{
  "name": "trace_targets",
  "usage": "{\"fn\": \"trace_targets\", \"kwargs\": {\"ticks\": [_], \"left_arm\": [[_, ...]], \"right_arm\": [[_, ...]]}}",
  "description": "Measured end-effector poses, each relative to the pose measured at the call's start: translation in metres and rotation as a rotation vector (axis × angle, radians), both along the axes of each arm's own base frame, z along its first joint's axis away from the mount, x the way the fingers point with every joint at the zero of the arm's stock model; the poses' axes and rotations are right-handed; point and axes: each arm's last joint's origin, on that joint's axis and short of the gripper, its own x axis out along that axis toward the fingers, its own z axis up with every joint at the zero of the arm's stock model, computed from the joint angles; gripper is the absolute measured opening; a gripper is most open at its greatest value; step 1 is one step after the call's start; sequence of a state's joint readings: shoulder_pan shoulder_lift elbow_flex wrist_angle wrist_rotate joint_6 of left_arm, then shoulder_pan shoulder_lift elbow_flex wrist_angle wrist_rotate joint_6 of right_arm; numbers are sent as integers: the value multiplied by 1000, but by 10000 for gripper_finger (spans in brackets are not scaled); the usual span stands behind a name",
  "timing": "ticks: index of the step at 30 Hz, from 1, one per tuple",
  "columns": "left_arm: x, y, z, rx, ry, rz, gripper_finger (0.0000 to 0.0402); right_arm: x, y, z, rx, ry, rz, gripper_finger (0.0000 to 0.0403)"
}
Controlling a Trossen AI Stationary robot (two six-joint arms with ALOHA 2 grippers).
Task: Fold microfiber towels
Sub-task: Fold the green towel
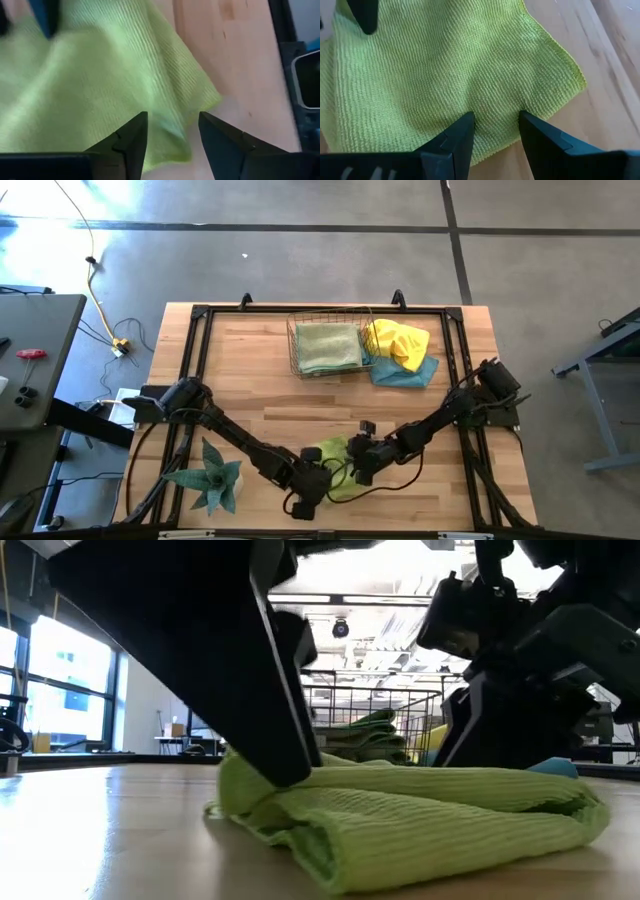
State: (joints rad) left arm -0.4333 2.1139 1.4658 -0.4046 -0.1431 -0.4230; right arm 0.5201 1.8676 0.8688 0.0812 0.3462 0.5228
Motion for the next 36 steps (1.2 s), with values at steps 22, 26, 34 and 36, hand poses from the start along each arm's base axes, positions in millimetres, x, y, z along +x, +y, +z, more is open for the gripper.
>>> {"fn": "trace_targets", "kwargs": {"ticks": [22,26,34,36], "left_arm": [[-9,-5,-3,26,70,-1,122],[-10,-8,-3,39,50,2,100],[-10,1,-4,83,68,62,41],[-9,1,-4,75,72,60,17]], "right_arm": [[1,0,-1,-6,-18,-4,151],[2,0,-1,-8,-18,-7,151],[2,-1,-1,-9,-19,-8,151],[2,-1,-1,-9,-19,-8,151]]}}
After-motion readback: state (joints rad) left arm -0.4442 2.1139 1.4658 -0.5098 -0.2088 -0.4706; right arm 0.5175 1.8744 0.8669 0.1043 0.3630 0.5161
